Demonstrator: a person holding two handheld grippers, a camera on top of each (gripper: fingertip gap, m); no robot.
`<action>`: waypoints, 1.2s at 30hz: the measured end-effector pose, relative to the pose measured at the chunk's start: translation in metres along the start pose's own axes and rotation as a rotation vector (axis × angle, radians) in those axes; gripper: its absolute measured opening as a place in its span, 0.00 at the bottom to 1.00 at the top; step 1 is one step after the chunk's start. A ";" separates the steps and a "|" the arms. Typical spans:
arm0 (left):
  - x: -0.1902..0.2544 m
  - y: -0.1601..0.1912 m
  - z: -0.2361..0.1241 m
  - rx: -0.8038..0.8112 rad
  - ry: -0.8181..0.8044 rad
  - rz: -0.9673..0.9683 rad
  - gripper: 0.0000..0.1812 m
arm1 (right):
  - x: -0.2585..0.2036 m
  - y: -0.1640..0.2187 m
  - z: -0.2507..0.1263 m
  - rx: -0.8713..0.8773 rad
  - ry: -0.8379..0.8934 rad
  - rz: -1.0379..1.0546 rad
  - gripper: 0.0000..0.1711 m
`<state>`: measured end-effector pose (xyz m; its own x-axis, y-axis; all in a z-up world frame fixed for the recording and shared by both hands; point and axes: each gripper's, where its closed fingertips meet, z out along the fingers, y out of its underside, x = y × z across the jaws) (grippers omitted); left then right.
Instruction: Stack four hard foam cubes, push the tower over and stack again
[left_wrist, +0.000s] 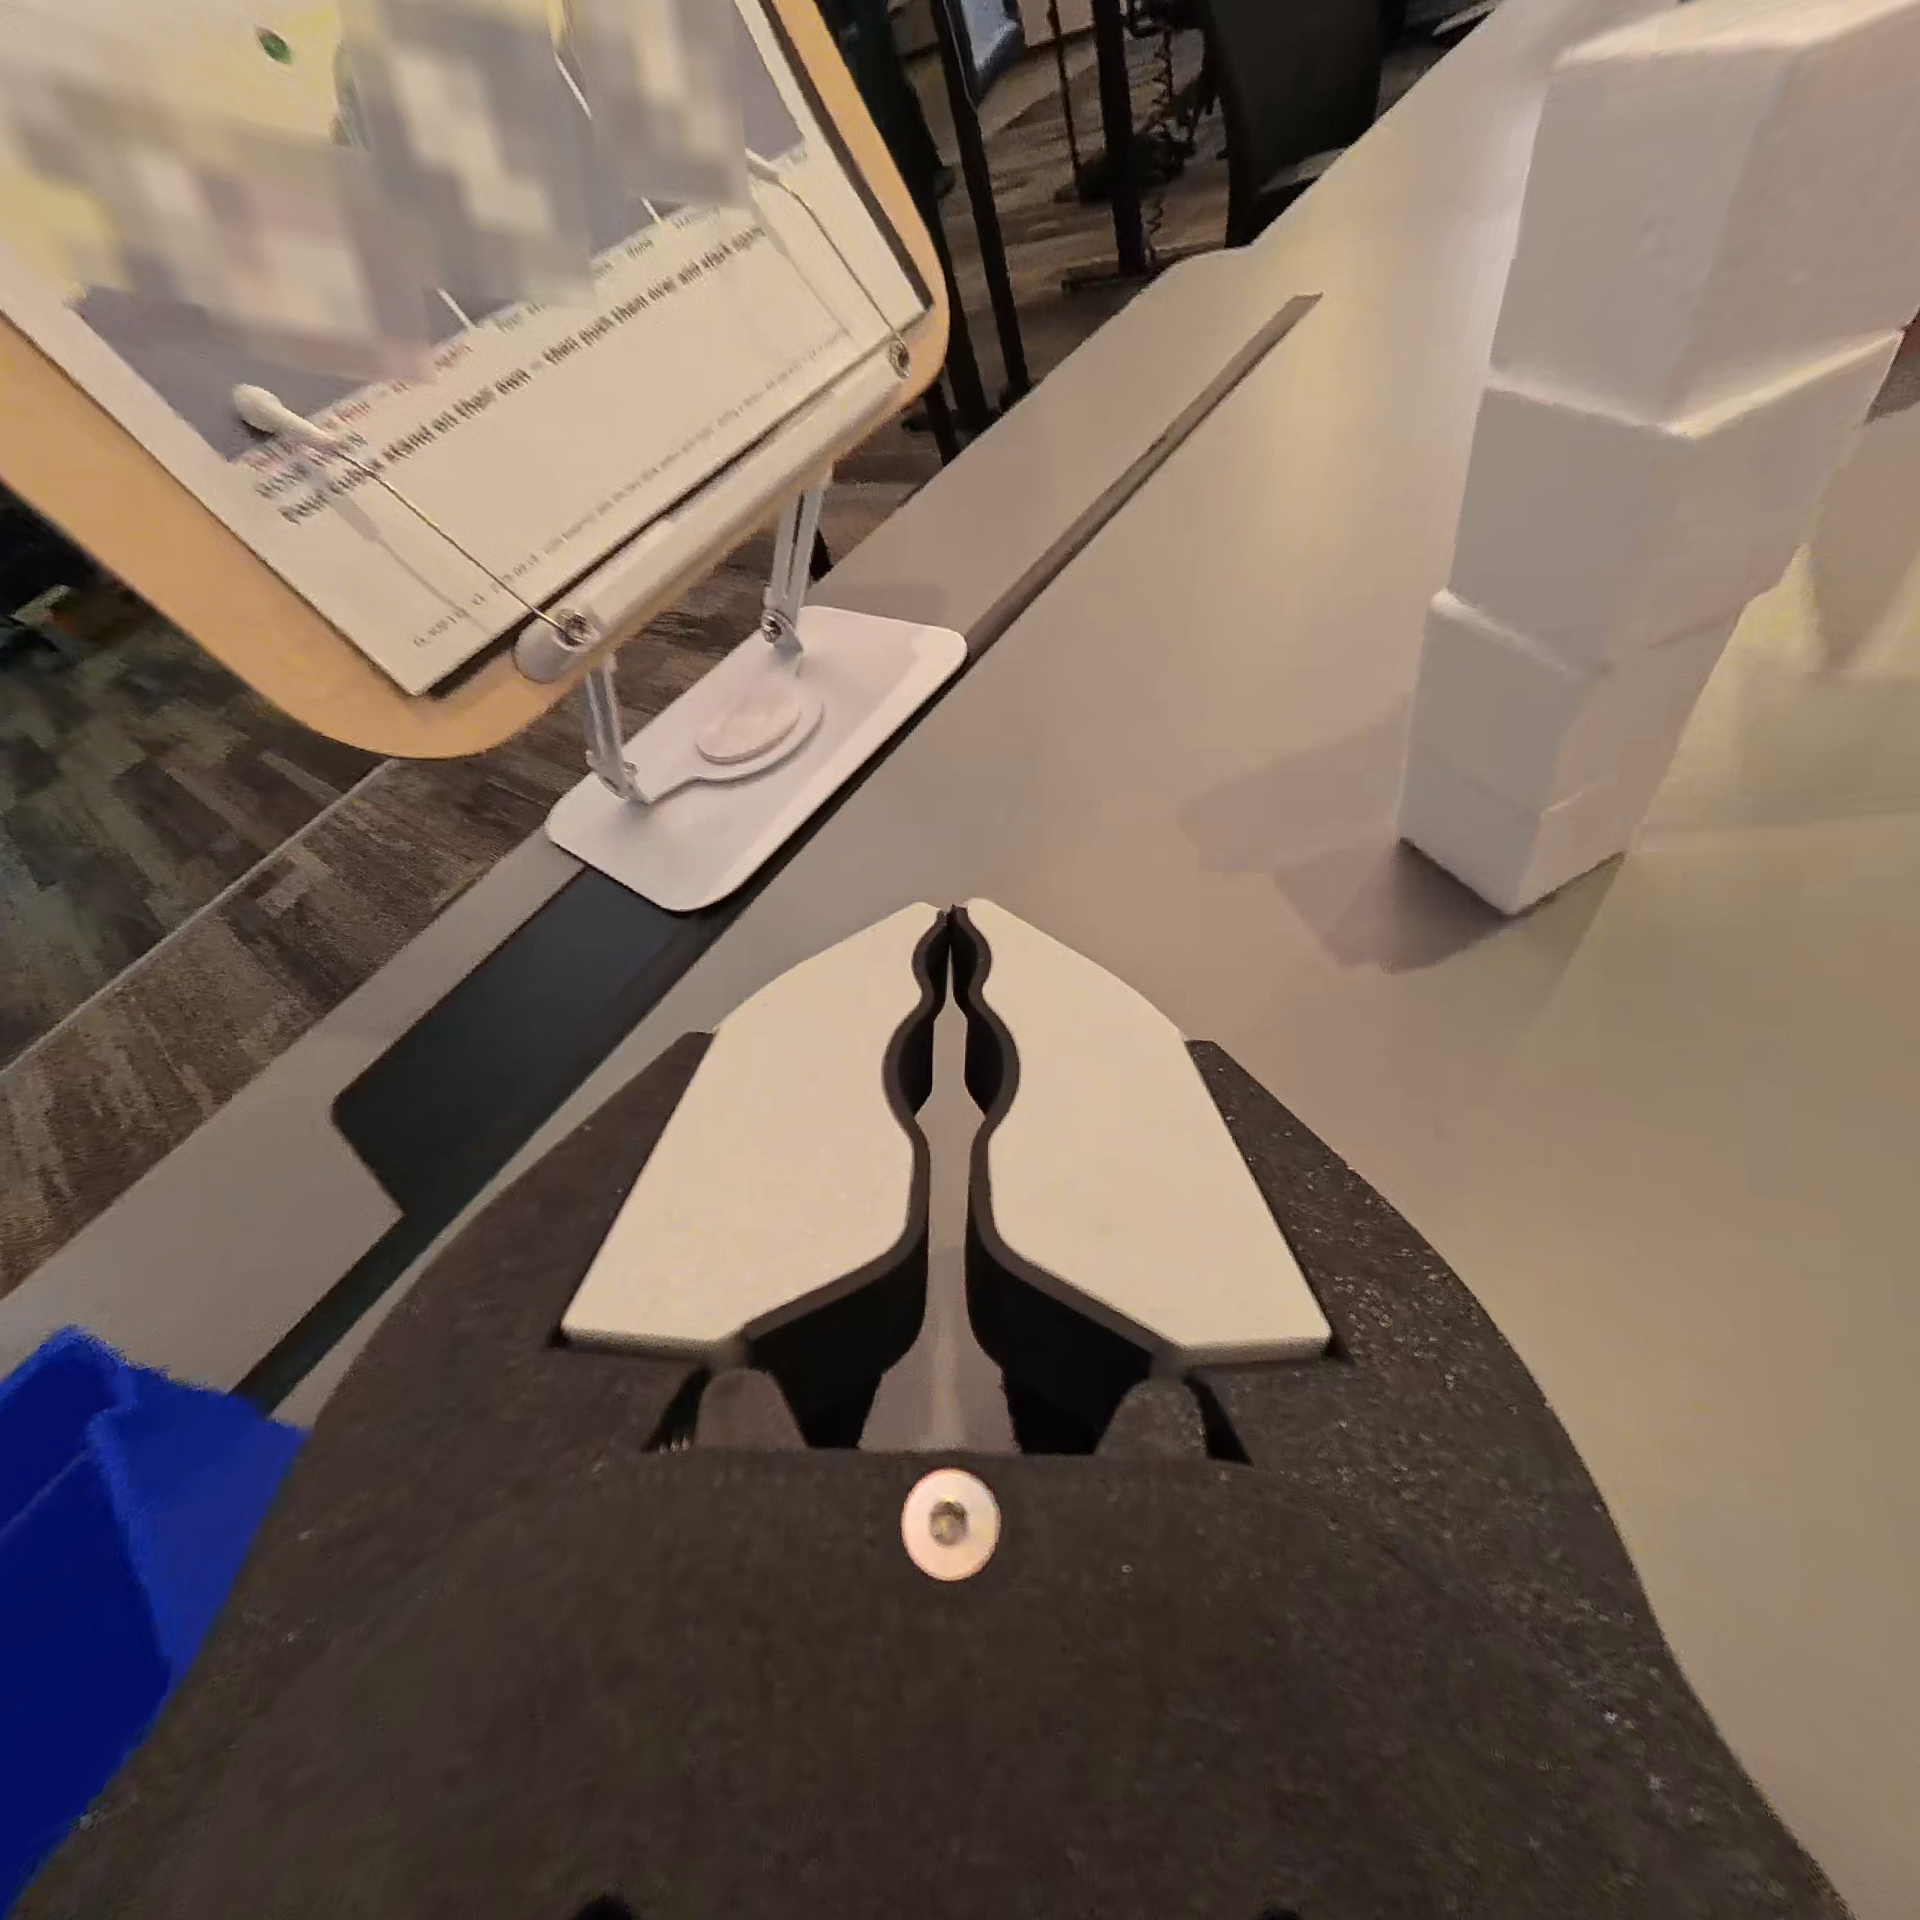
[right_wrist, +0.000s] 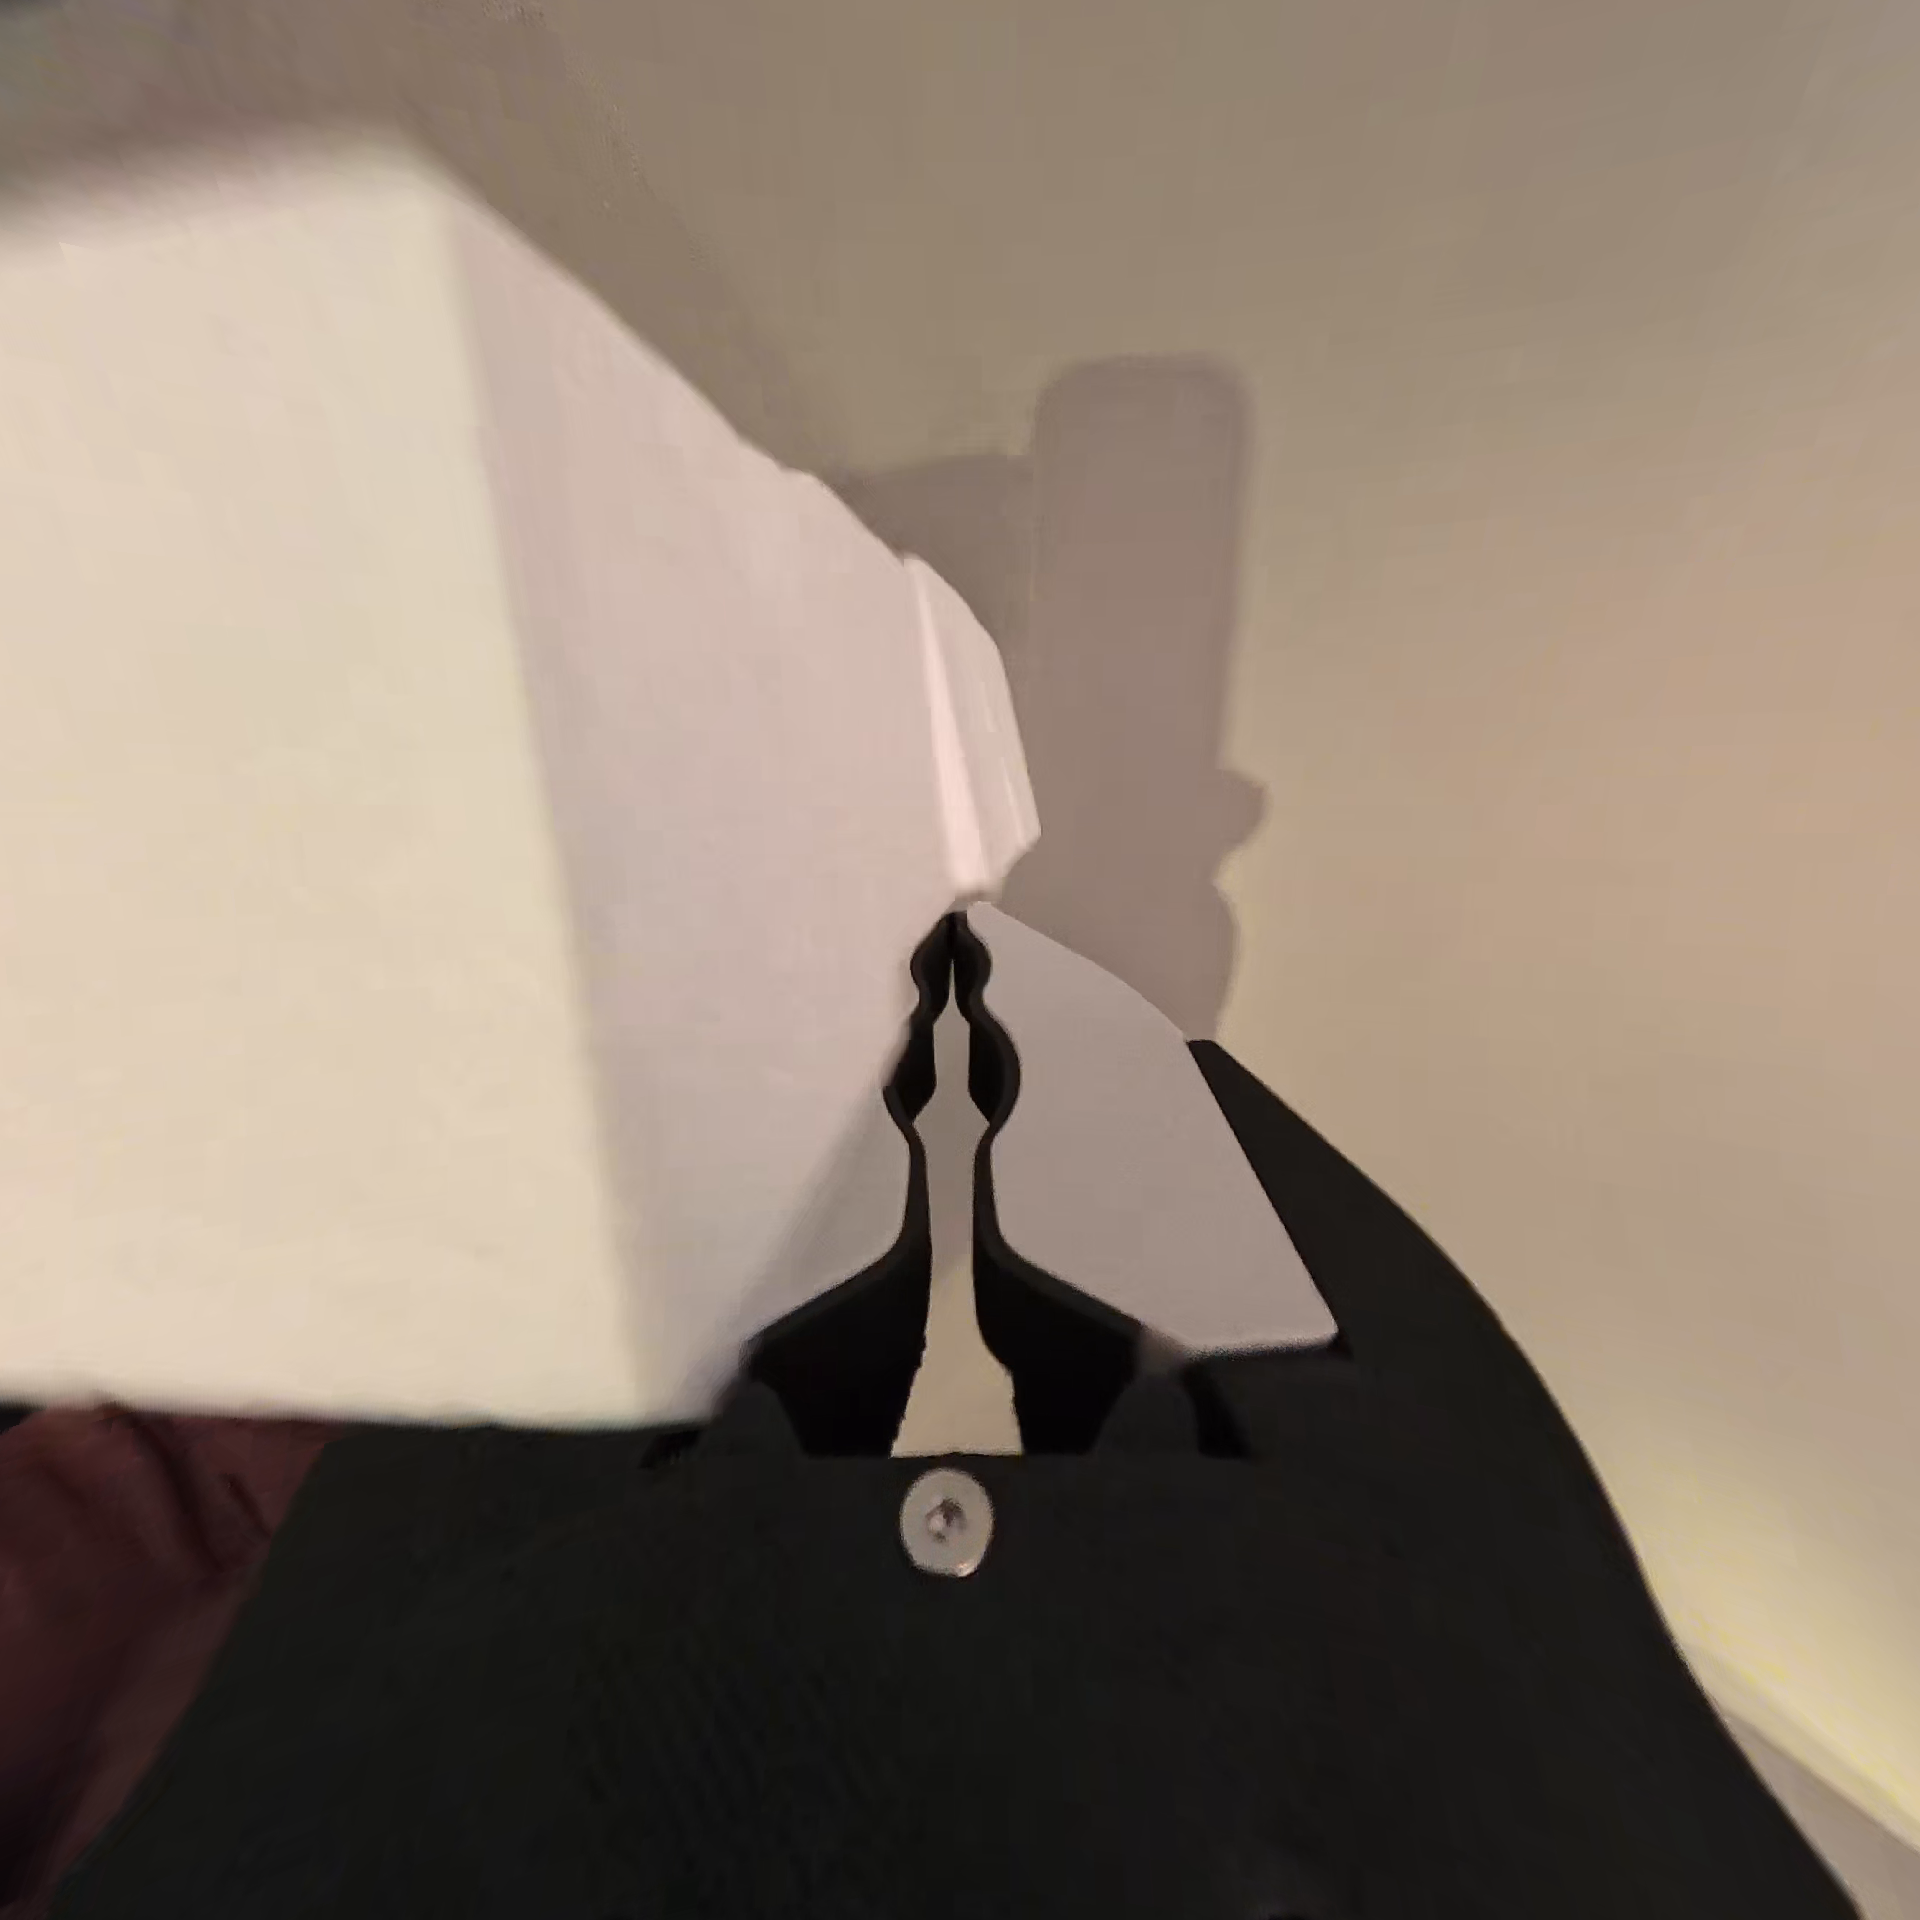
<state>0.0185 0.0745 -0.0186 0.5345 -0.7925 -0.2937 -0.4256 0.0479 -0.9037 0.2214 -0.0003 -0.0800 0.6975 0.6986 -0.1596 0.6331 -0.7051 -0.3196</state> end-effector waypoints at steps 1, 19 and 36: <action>-0.004 -0.007 -0.008 0.002 -0.024 -0.006 0.00 | -0.006 -0.010 0.000 -0.015 0.005 -0.028 0.00; -0.016 -0.035 -0.069 0.029 -0.106 0.017 0.00 | -0.028 -0.052 -0.036 0.211 -0.064 -0.267 0.00; 0.015 -0.045 -0.034 0.034 0.105 -0.302 0.30 | 0.020 -0.068 -0.030 1.160 -0.395 -0.351 0.31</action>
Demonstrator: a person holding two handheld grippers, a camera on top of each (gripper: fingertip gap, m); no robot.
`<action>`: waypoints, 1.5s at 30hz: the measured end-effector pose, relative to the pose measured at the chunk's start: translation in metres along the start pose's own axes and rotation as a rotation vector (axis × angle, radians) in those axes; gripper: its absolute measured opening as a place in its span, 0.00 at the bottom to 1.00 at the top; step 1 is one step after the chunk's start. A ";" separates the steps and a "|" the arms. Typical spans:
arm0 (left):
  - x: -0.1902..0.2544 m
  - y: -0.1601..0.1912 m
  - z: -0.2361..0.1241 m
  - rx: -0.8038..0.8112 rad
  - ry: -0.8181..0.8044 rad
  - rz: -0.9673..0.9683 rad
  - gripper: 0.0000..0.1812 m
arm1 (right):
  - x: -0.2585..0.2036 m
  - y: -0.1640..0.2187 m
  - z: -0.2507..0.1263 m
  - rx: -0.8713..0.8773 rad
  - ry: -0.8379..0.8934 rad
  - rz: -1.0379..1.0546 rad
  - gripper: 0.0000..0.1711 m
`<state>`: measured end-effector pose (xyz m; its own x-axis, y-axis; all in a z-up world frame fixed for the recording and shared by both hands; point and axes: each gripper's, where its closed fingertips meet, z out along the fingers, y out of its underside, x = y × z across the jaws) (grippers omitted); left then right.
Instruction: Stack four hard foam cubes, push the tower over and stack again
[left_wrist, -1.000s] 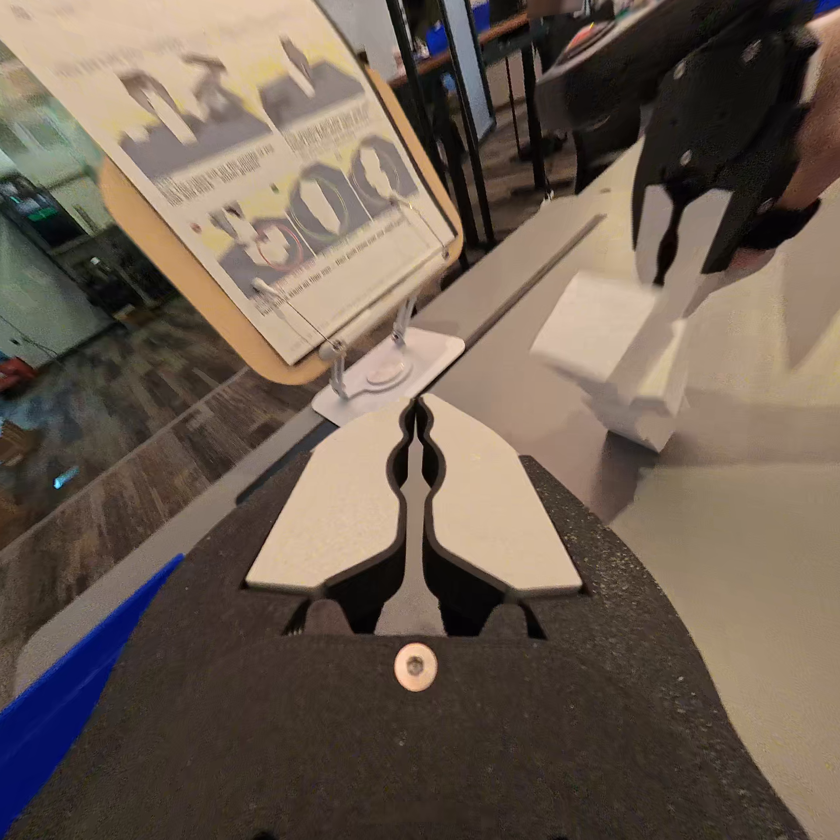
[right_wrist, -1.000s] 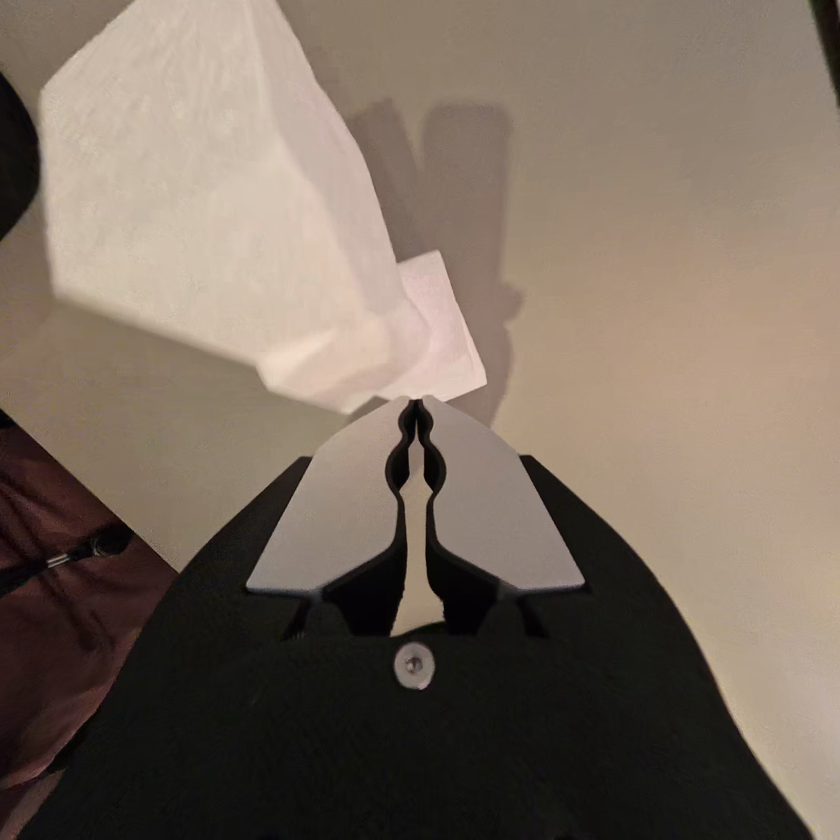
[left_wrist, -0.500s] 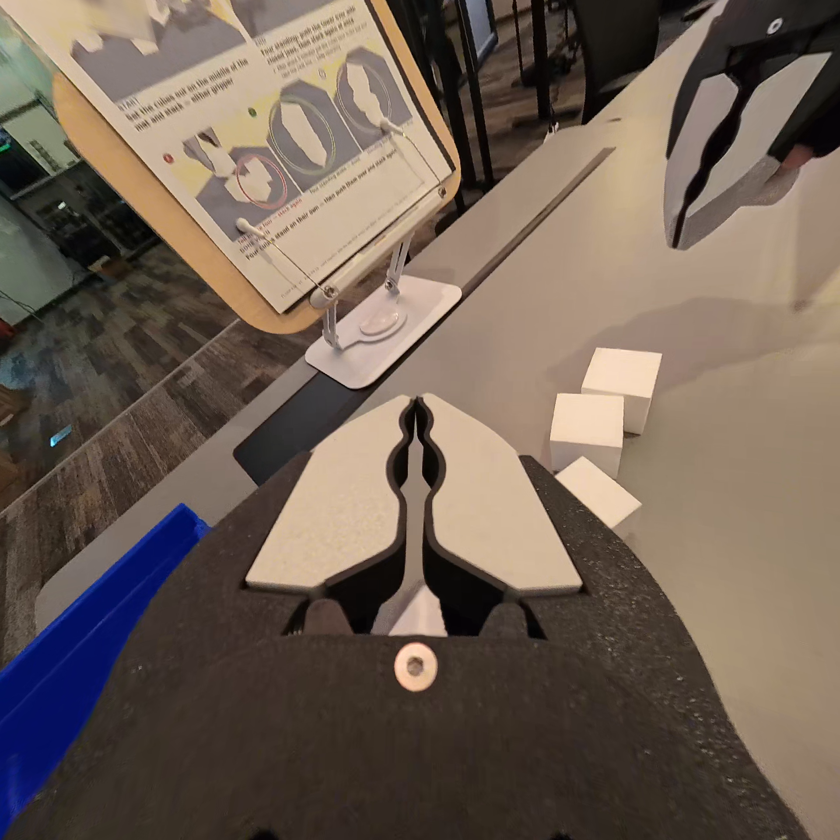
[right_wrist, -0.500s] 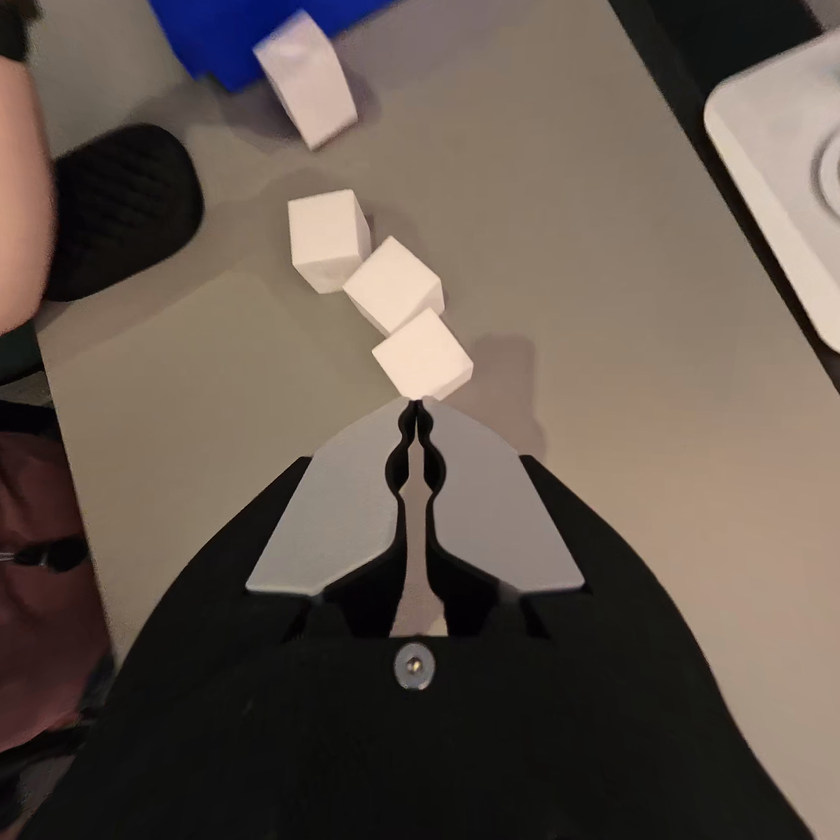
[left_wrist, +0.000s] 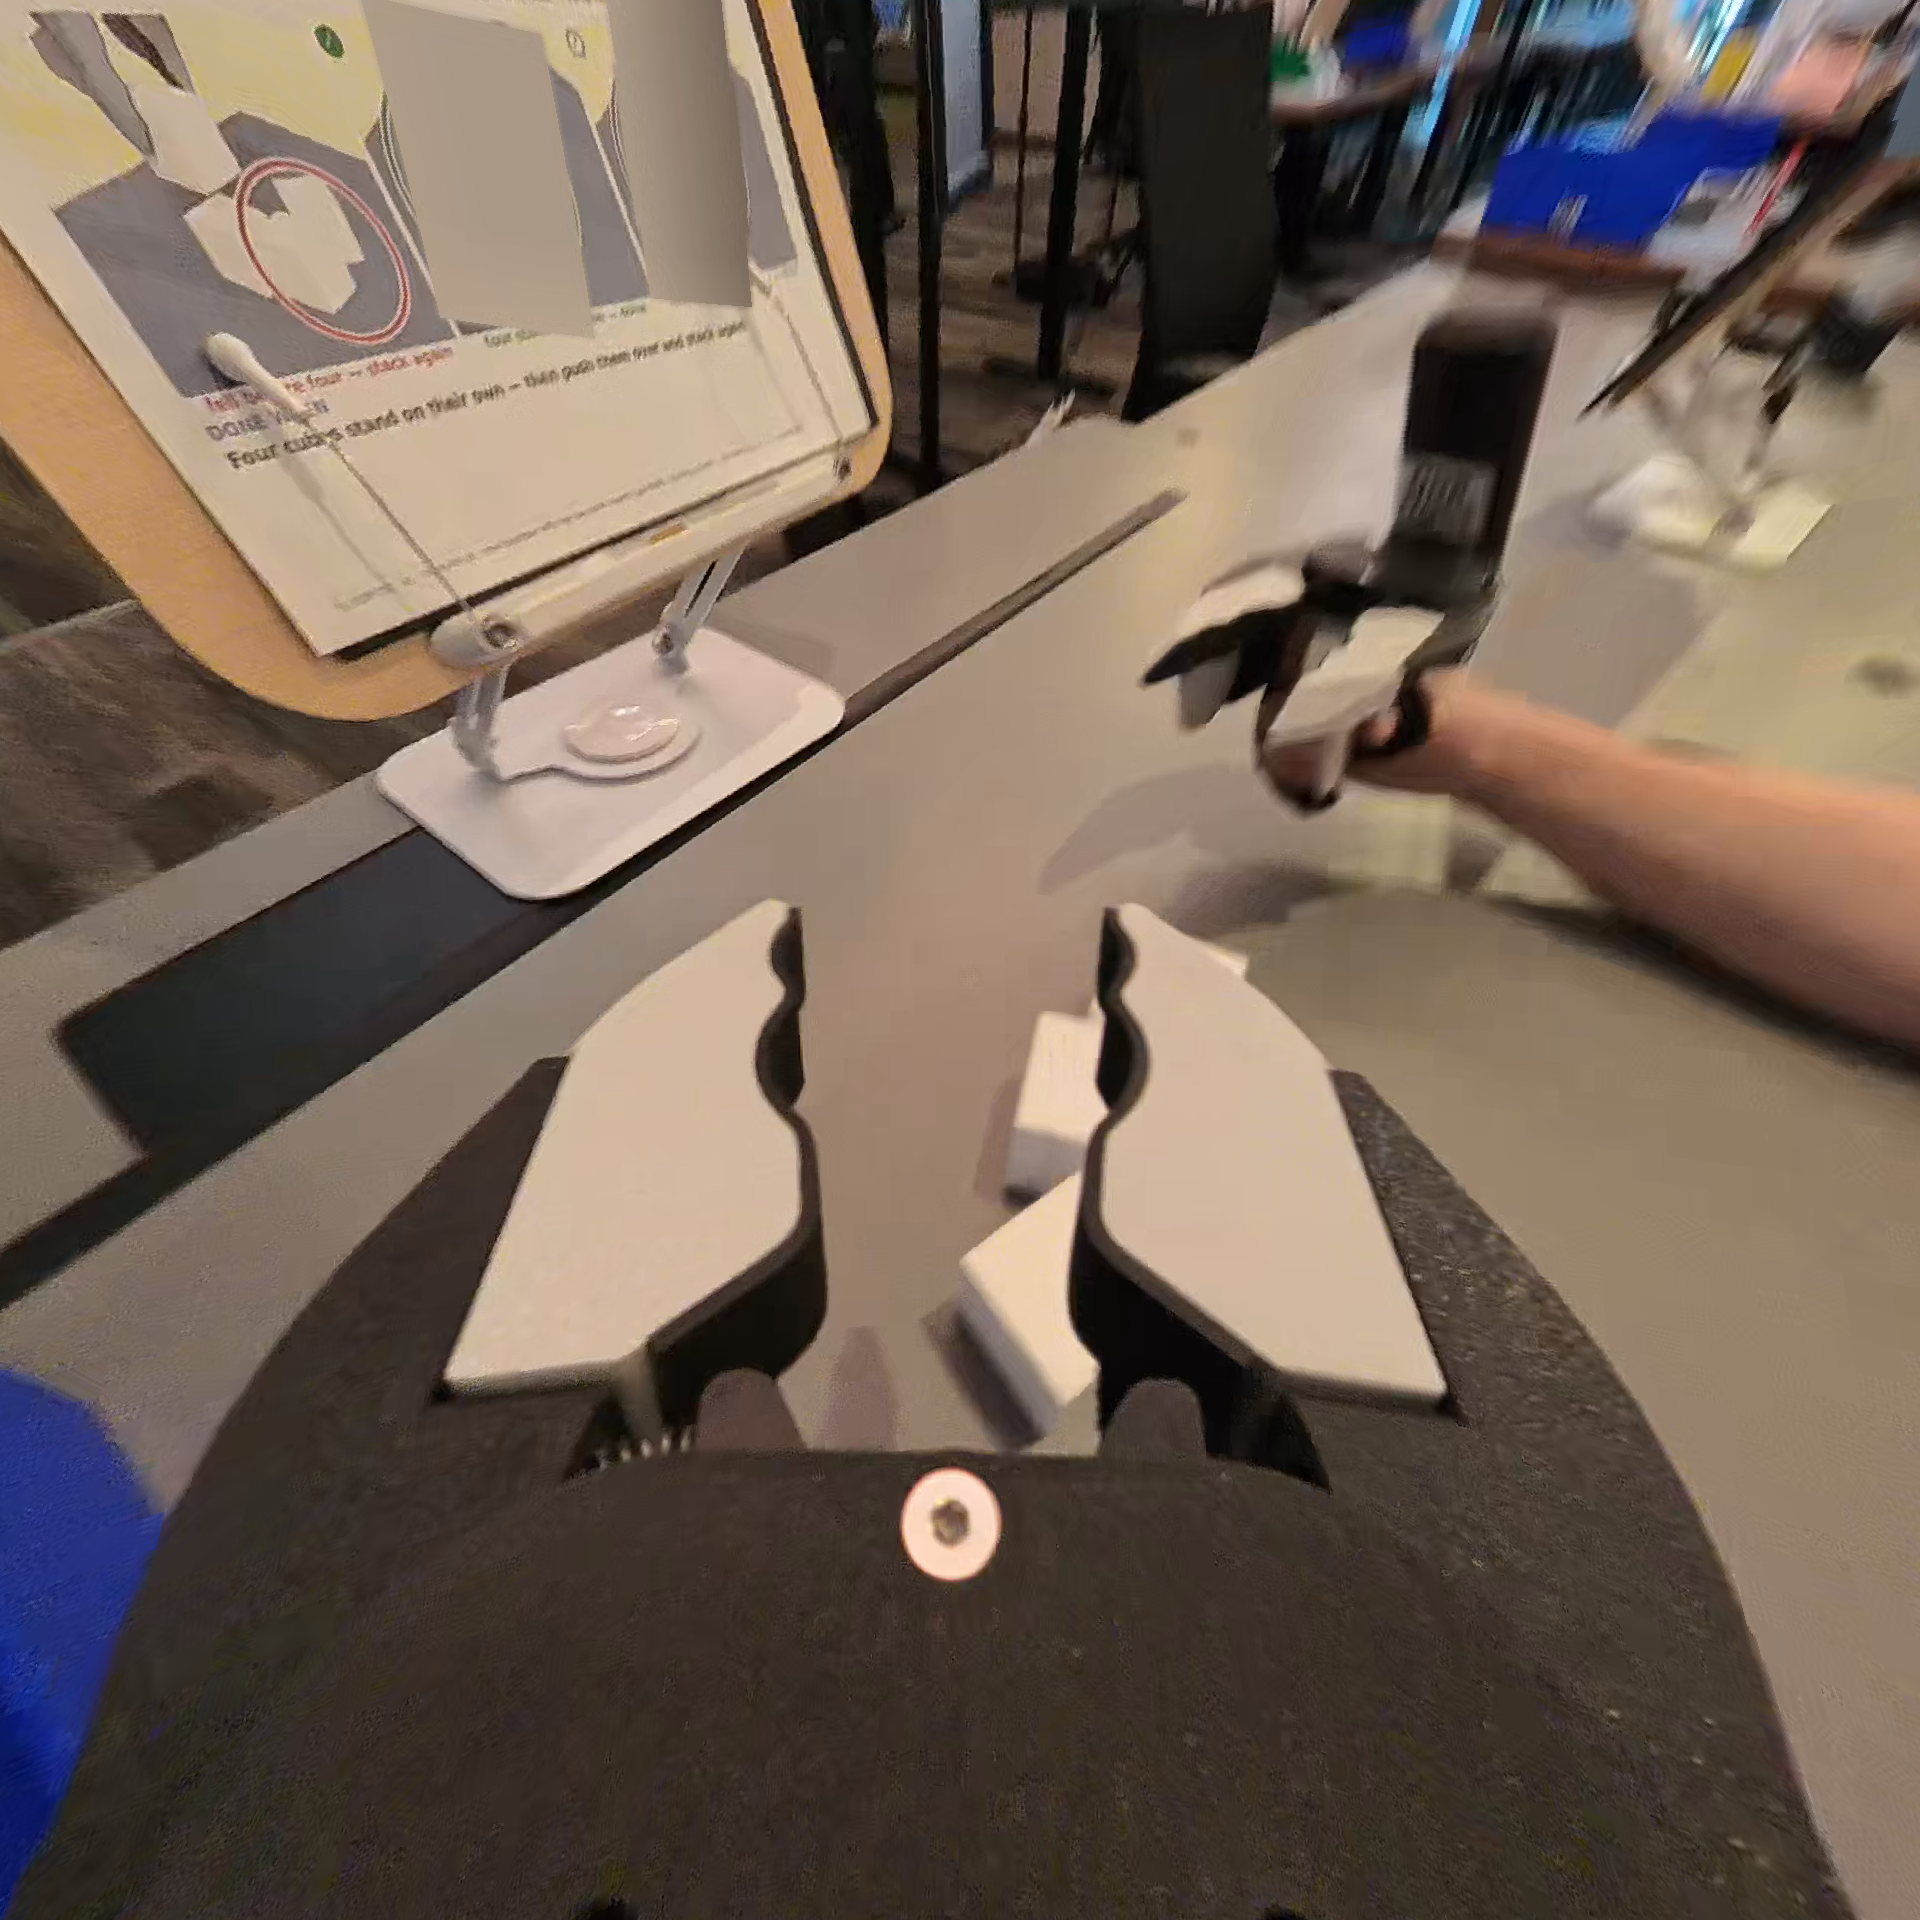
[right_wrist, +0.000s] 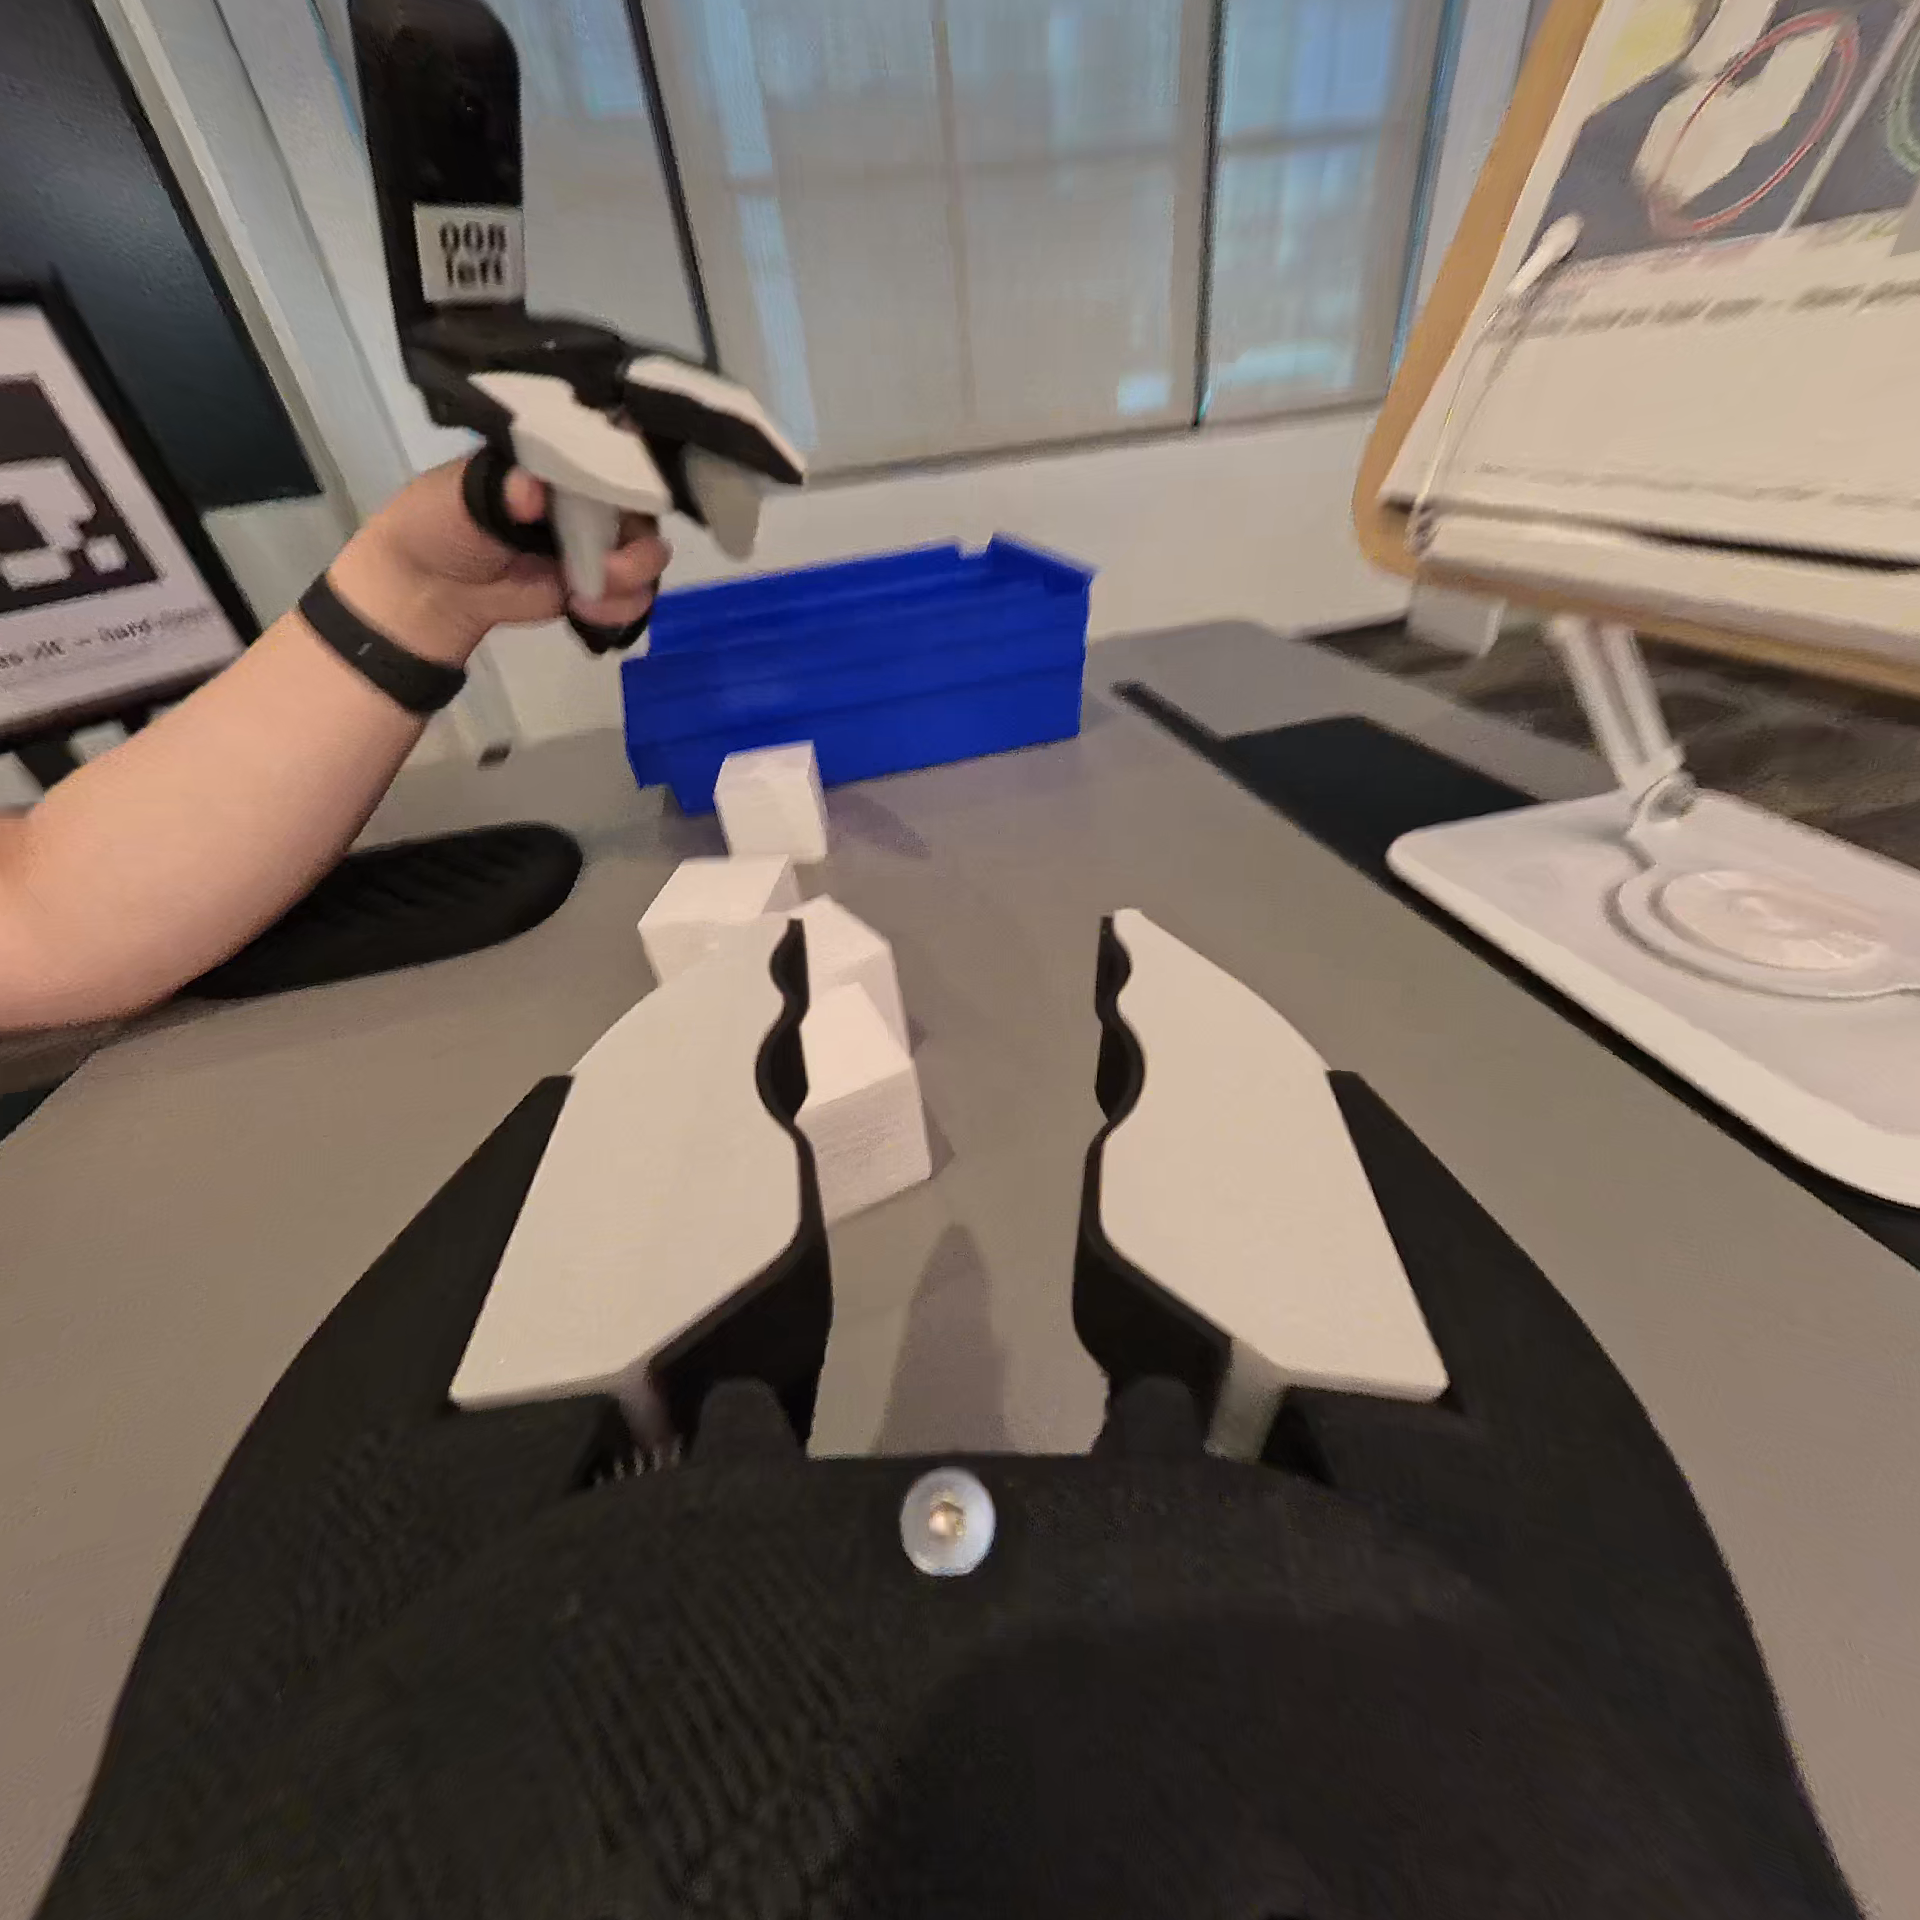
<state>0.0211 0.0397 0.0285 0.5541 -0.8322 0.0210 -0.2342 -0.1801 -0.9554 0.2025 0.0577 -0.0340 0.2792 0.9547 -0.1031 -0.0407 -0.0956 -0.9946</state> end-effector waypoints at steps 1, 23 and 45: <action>0.004 -0.008 -0.001 0.031 0.007 -0.033 0.31 | 0.000 -0.005 0.003 0.045 0.010 0.009 0.34; 0.033 0.145 0.032 -0.363 -0.438 -0.073 0.46 | -0.043 0.087 0.052 -0.458 -0.144 -0.103 0.43; 0.055 0.066 0.053 -0.314 -0.019 0.376 0.35 | -0.043 0.006 -0.001 -0.345 -0.123 -0.119 0.34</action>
